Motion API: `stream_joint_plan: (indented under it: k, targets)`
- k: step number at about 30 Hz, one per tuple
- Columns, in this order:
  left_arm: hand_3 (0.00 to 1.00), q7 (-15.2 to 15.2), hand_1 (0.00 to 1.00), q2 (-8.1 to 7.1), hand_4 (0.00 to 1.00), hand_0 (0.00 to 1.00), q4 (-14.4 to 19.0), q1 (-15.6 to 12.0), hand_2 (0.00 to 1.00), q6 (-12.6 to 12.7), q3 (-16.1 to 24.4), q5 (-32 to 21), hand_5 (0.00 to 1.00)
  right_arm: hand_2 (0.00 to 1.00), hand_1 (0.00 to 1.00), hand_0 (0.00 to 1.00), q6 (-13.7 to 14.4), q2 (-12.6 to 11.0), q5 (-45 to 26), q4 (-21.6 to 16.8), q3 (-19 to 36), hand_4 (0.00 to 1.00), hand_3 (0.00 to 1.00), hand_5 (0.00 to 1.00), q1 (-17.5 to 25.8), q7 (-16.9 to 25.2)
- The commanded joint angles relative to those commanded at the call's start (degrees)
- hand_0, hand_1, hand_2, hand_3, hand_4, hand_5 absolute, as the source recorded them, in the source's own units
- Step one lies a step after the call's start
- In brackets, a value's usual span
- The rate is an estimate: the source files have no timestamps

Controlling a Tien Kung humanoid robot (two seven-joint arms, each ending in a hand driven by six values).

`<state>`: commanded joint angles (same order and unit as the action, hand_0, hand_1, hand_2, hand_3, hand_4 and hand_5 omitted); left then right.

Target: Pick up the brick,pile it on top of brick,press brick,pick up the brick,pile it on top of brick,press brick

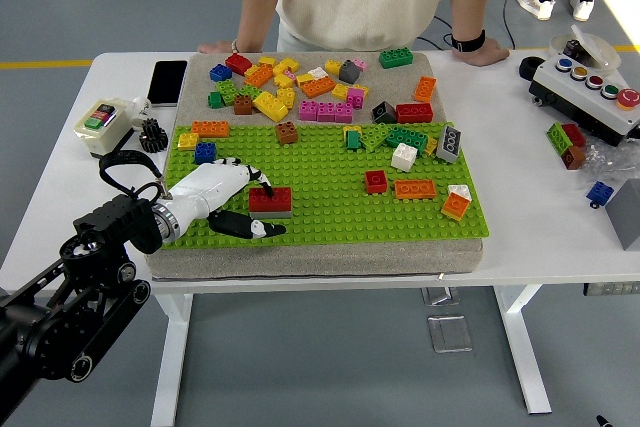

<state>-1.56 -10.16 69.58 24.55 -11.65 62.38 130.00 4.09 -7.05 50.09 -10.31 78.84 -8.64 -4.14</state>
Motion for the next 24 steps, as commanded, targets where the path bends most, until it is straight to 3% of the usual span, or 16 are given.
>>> stream_joint_plan:
  k: [12,24]
  targets:
    - [0.617,-0.1,0.817,0.02,0.998,0.955,0.5,0.1,0.81,0.2,-0.2,0.0,0.685,0.724,0.675,0.754,0.1,0.0,-0.1,0.0,0.1,0.998,0.734,0.648,-0.1,0.1]
    - [0.615,-0.2,0.813,-0.69,0.998,0.952,5.1,0.0,0.804,0.8,2.7,-0.3,0.686,0.726,0.676,0.754,0.2,0.1,0.0,0.0,-0.1,0.998,0.733,0.646,0.0,0.2]
